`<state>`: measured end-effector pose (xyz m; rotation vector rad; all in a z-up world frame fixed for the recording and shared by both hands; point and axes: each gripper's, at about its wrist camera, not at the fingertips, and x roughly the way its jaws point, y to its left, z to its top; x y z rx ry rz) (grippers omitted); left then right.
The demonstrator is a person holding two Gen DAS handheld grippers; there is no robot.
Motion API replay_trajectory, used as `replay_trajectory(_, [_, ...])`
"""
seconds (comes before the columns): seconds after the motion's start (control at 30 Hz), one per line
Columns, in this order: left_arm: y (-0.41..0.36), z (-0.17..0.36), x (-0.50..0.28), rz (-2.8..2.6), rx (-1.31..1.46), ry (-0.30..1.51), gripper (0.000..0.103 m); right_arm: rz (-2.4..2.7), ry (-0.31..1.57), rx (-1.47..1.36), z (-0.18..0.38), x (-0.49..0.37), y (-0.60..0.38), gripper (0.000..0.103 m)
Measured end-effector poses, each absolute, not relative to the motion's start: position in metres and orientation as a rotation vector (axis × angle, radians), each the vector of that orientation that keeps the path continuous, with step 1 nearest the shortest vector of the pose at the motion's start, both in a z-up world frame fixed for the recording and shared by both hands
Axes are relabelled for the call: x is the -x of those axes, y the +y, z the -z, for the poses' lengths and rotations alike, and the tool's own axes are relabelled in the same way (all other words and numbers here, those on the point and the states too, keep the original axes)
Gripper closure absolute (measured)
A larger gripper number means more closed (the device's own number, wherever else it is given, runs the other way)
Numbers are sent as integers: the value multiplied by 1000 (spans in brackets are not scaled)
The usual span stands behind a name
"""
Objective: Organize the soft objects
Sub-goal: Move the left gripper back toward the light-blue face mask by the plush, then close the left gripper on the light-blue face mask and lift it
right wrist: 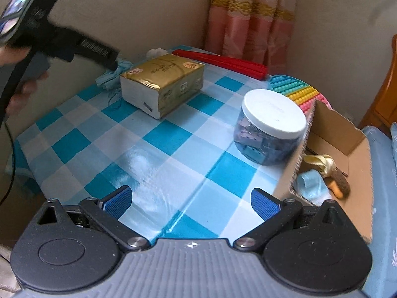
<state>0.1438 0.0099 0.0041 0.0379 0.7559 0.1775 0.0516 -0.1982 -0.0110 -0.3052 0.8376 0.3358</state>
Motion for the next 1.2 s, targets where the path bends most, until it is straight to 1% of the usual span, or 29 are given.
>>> replay_trajectory(0.13, [16,-9,-173,-229,15,761,5,-364,828,287,12,-60,-199,0])
replay_trajectory(0.43, [20,9,-231,-370,75,833,7,-417,803,253,15,-70,-204,0])
replay_trajectory(0.7, [26,26,-252,-419,140,885,8,-433,791,231,15,-71,-210,0])
replay_trajectory(0.87, [28,35,-258,-452,131,893,9,-434,794,227,17,-72,-211,0])
replay_trajectory(0.93, [28,40,-260,-461,125,910,12,-435,795,226,17,-71,-210,0])
replay_trajectory(1.0, [28,43,-259,-463,117,917,19,-437,796,227,17,-71,-210,0])
replay_trajectory(1.13, [29,43,-254,-462,133,912,27,-436,798,229,18,-72,-209,0])
replay_trajectory(1.2, [29,42,-253,-454,135,910,39,-435,798,229,17,-72,-209,0])
